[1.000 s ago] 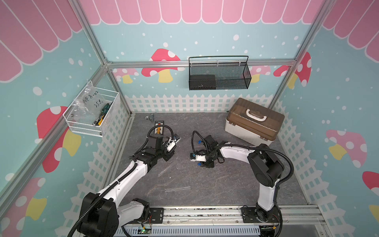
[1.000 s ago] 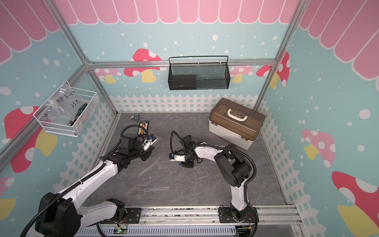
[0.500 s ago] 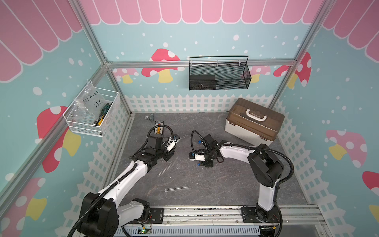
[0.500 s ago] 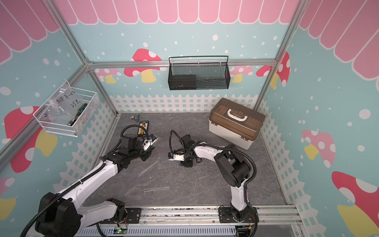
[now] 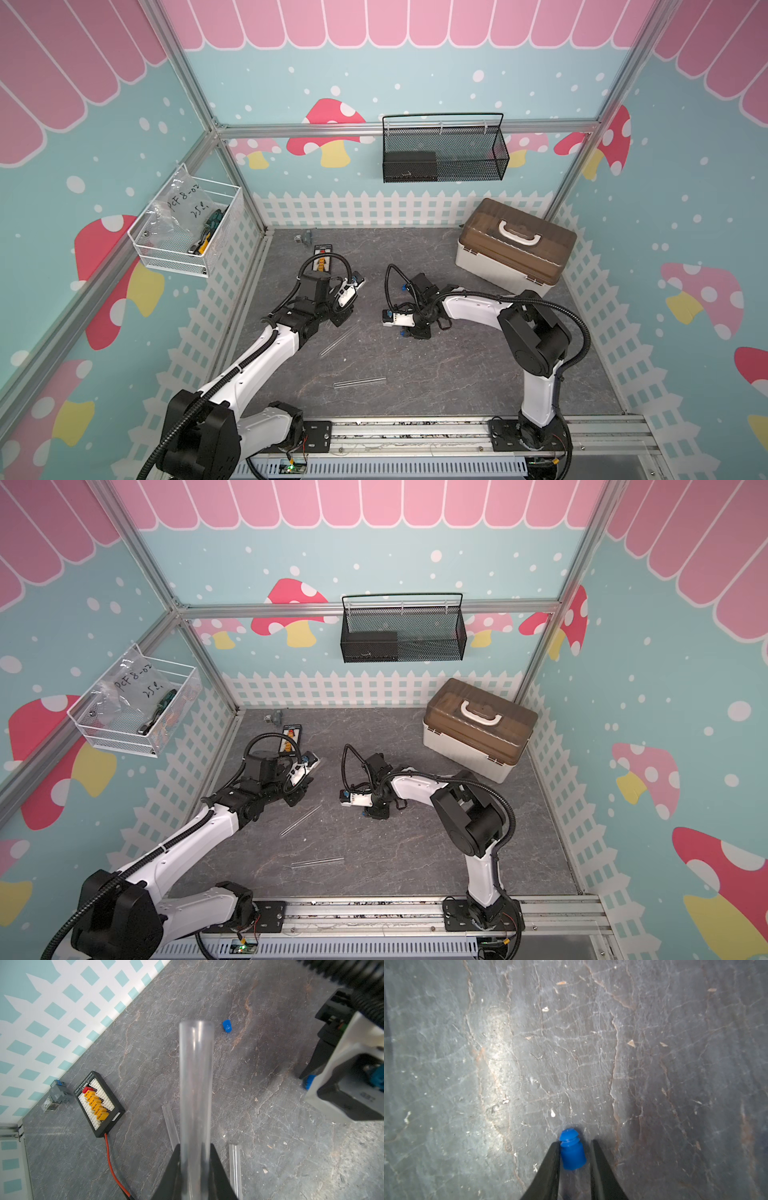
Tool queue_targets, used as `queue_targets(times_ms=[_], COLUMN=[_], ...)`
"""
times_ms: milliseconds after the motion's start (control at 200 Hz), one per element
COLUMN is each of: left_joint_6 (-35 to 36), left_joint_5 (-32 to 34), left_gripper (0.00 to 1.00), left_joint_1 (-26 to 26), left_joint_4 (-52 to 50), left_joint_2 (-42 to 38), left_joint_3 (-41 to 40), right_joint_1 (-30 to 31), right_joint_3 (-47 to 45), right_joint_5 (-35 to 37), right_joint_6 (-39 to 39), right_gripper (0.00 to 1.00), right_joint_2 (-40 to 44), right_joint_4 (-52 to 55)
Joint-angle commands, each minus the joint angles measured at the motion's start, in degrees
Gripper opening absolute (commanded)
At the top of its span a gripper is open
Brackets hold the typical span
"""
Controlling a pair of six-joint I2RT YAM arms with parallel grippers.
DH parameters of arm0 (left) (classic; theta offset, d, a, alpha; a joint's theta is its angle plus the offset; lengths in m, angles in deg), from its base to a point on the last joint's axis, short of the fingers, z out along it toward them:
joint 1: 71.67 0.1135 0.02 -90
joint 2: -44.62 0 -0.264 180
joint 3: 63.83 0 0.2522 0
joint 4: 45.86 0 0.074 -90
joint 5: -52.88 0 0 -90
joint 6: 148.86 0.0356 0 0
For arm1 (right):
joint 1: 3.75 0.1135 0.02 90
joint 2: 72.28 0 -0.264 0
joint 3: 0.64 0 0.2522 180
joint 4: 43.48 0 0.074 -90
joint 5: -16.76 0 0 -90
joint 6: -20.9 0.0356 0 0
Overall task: Insert stoppers into test tubes
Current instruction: Pick up the stopper from the center of the board.
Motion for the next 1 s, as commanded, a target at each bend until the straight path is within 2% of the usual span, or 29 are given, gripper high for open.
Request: queue_targets(times_ms=[0, 355, 525, 585, 670, 911, 996], left_joint_6=[0.45, 0.75, 1.53, 2.12, 6.22, 18.69, 23.12], left_joint_5=[-0.98, -0.9, -2.63, -3.59, -5.5, -5.6, -4.56], left_gripper=[0.0, 0.0, 0.0, 0.0, 0.0, 0.0, 0.0], left_joint_1=[0.36, 0.33, 0.21, -0.27, -1.26, -5.89, -9.37], left_joint_4=[0.7, 0.79, 2.38, 3.38, 4.42, 6.68, 8.04], left_joint_2=[-1.01, -1.12, -2.41, -3.25, -4.61, -7.27, -6.25], left_joint_3=[-0.77, -0.87, -1.77, -2.4, -3.84, -7.09, -7.12], right_joint_1=[0.55, 0.56, 0.42, 0.3, 0.12, 0.03, 0.03], right_joint_3=[0.97, 1.15, 0.76, 0.21, -1.78, -10.9, -12.77], right_joint_5=[-0.74, -1.82, -2.79, -2.52, -3.22, -3.36, -4.0], right_joint_6=[-1.12, -1.29, 1.23, 2.63, 4.4, 12.36, 15.13], right_gripper=[0.23, 0.13, 0.1, 0.1, 0.1, 0.09, 0.1], right_joint_2=[-1.72, -1.04, 1.7, 5.07, 8.83, 24.09, 29.22], right_joint_4=[1.65, 2.33, 1.27, 1.2, 0.93, 2.52, 4.49])
